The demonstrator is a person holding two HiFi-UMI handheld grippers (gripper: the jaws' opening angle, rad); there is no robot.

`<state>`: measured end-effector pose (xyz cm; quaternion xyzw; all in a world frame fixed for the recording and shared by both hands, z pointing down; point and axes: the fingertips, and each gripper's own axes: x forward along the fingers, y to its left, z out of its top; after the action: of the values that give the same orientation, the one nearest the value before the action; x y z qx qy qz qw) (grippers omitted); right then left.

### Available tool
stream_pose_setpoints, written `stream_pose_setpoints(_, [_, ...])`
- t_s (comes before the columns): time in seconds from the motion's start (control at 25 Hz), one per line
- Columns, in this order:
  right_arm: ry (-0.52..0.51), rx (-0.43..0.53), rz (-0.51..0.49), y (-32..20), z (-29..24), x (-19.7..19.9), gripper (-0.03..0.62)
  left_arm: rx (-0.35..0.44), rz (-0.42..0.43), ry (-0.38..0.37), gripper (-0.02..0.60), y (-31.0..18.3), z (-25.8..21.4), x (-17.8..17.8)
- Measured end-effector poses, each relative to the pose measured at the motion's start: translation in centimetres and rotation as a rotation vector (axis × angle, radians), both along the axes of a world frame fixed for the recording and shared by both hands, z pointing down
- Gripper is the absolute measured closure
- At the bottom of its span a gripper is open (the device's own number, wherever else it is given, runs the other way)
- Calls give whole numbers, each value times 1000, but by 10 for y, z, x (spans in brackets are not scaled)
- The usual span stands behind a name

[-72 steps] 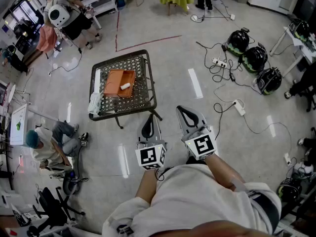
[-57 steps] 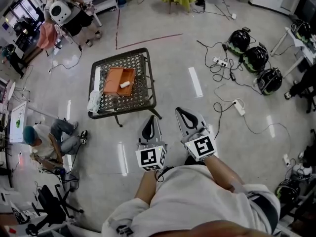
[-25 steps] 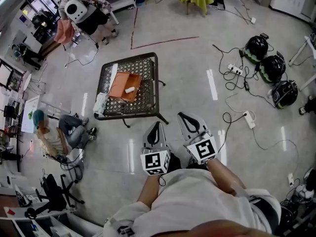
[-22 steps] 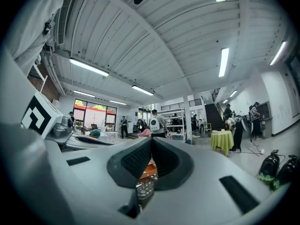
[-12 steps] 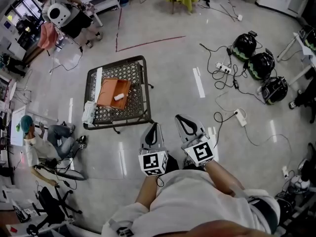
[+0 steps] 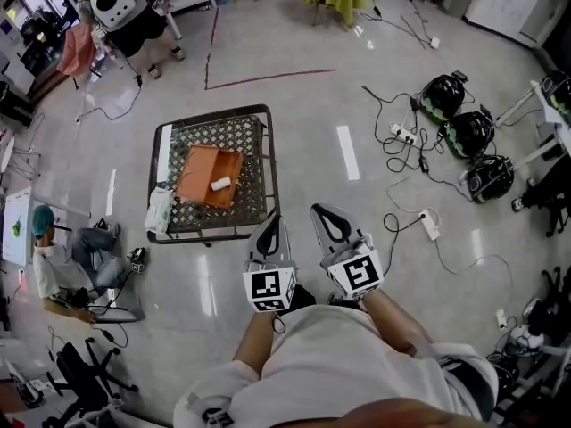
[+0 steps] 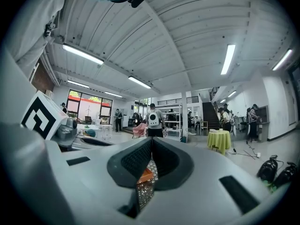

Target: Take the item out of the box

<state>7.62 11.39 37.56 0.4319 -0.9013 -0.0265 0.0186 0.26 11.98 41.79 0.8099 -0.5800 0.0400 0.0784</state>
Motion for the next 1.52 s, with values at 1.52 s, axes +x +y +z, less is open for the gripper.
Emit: stream_pose_setpoints(1.52, [-37, -64, -174, -235, 18, -88, 589, -116, -75, -81, 572, -206, 16, -74])
